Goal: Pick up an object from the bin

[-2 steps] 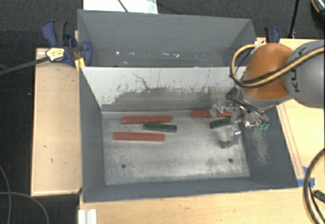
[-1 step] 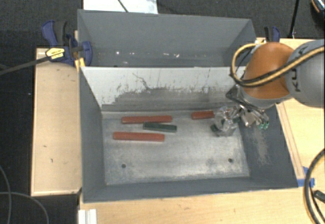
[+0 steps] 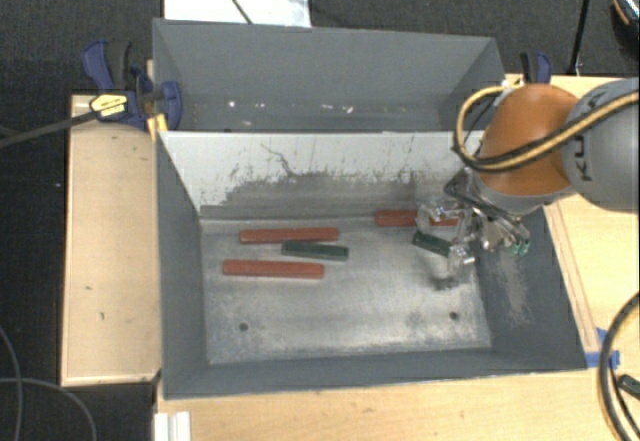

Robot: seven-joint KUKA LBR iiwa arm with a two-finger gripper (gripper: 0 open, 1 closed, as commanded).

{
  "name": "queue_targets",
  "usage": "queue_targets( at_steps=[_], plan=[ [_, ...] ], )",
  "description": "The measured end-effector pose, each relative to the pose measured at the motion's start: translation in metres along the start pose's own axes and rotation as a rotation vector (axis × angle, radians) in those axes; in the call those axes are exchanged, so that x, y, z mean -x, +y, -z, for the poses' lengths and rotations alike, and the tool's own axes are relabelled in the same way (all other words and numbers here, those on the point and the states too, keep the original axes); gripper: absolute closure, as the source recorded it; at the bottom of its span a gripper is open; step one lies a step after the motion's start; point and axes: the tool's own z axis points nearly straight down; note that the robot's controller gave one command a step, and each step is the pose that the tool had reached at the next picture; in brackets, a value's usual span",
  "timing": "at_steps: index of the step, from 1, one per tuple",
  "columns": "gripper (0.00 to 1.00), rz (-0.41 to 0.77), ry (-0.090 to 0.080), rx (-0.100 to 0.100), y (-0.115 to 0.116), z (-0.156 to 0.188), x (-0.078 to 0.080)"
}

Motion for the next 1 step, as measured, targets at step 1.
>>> queue_targets(
  at_steps=[1],
  plan=[
    [1.00,0.002,-0.002,0.000,0.0001,0.0007,0.0007]
  ],
)
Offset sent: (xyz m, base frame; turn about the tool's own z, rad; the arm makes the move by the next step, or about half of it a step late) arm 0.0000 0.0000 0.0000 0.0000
